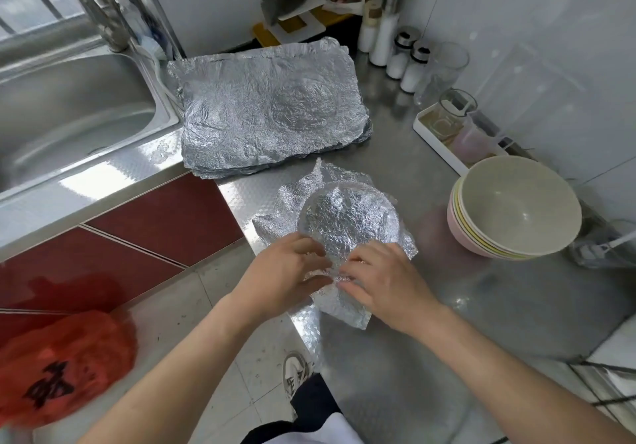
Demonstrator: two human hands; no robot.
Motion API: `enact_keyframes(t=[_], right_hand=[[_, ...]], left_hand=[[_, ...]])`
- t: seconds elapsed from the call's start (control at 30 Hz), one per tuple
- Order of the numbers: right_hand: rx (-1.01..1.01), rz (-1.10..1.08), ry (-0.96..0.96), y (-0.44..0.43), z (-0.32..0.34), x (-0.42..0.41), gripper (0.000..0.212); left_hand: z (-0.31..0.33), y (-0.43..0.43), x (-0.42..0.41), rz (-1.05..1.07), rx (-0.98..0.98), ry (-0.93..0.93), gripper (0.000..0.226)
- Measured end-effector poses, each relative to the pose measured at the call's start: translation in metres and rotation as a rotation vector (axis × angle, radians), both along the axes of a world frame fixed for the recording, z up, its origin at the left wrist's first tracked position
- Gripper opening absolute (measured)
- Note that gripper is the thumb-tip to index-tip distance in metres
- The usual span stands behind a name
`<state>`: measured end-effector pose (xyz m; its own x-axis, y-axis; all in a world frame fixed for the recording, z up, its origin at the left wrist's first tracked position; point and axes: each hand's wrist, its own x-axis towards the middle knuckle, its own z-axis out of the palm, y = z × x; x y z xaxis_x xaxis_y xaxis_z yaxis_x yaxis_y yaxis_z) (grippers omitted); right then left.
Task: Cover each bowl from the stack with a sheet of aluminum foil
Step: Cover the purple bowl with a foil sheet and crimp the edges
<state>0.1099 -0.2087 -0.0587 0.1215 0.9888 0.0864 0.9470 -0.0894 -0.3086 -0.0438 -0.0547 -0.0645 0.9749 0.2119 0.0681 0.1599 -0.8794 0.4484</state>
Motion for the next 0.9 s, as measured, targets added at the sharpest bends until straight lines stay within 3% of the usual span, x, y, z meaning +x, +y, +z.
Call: enact_keyframes(t=[0.27, 0.43, 0.57, 0.63, 0.77, 0.9], right_hand=[[0.065, -0.013, -0.166, 0.003, -0.018, -0.016, 0.009], [0.116, 0.064, -0.245, 0.0, -0.011, 0.0, 0.014], [0.056, 0.094, -0.207, -0.012, -0.005, 0.023, 0.015], [0.026, 0.046, -0.131, -0.018, 0.0, 0.031, 0.008], [0.032, 0.046, -0.097, -0.022, 0.002, 0.029, 0.013], [0.02, 0.057, -0.138, -0.018, -0.007, 0.023, 0.017]], left_hand=[[-0.015, -0.006, 0.006, -0.108, 0.2, -0.143, 0.008], [-0.013, -0.024, 0.02, -0.093, 0.275, -0.15, 0.019], [-0.015, -0.045, 0.032, -0.008, 0.216, -0.119, 0.013], [-0.014, -0.051, 0.034, 0.007, 0.152, -0.099, 0.025], [-0.005, -0.048, 0.035, 0.07, 0.039, -0.109, 0.036], [-0.009, -0.037, 0.032, -0.013, 0.05, -0.073, 0.023]])
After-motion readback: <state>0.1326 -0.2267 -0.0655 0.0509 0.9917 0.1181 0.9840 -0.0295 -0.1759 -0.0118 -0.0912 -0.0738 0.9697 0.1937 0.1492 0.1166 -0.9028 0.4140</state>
